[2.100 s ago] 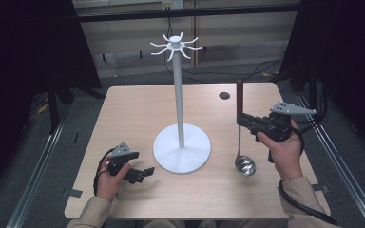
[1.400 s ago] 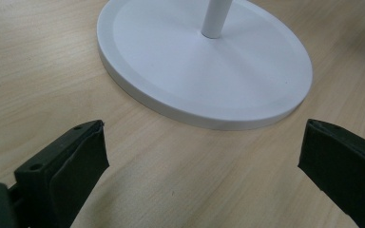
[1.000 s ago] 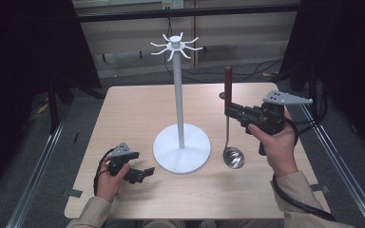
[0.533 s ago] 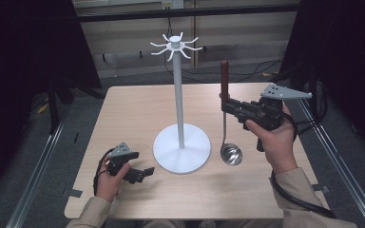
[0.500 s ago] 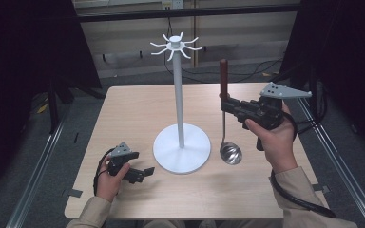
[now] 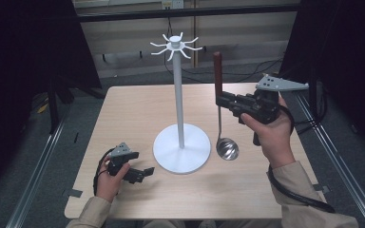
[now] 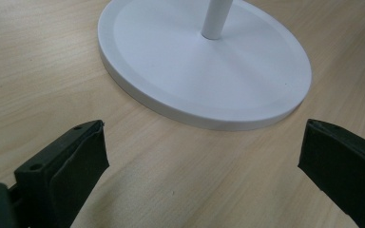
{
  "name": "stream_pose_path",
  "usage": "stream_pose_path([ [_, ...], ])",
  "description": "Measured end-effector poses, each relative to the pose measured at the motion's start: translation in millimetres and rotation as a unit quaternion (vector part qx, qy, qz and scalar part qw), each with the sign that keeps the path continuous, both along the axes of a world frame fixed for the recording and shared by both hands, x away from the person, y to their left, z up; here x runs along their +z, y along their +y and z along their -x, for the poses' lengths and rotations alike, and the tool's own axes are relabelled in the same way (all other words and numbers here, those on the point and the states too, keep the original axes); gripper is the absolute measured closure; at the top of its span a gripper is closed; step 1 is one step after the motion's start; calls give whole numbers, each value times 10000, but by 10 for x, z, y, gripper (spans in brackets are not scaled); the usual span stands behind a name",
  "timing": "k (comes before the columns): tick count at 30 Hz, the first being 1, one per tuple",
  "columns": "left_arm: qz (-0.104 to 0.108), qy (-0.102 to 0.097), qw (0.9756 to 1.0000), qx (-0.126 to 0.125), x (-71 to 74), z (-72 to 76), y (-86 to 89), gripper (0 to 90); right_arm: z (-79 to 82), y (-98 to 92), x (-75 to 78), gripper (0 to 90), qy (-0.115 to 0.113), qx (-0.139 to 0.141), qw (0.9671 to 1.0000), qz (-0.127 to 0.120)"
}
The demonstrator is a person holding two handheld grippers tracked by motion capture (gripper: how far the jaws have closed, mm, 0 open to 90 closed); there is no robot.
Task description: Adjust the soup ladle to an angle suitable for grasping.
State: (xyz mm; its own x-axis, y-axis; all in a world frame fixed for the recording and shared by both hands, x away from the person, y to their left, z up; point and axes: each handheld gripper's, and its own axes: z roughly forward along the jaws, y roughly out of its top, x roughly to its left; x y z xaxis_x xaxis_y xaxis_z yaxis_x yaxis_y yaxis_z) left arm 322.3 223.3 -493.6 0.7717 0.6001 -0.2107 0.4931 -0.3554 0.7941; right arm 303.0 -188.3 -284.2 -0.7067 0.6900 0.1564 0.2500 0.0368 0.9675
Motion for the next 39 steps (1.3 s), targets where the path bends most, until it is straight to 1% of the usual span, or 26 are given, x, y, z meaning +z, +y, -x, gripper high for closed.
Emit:
stream_pose_path([
  [2,-10,-1,10000,-25,1,1,-2,19,-8,22,27,751,-25,17,10000,32],
  [9,12,6,10000,-20,2,1,1,19,-55,79,91,751,-76,32,10000,5],
  [11,10,1,10000,5,2,1,1,19,-64,88,106,751,-65,49,10000,-40],
  [14,13,9,10000,-14,-1,0,1,19,-77,112,134,751,-97,30,9999,-1],
  [17,14,3,10000,-6,2,0,-1,19,-86,122,152,751,-96,36,9999,-31],
  [19,-21,2,10000,-1,4,0,6,19,-95,134,172,751,-101,41,9999,-40],
  [24,-22,-6,10000,1,5,-1,8,19,-114,161,189,751,-95,44,9999,-3],
  [28,-4,-2,10000,-19,7,-2,11,19,-131,177,192,751,-108,77,9999,-44],
  [33,-34,0,10000,-3,9,-1,14,19,-138,180,197,750,-94,78,9999,-51],
  [38,-3,3,10000,-7,7,-3,12,19,-150,198,198,750,-83,100,9999,-38],
  [39,-32,6,10000,4,10,-1,14,19,-152,201,198,750,-81,106,9999,-50],
])
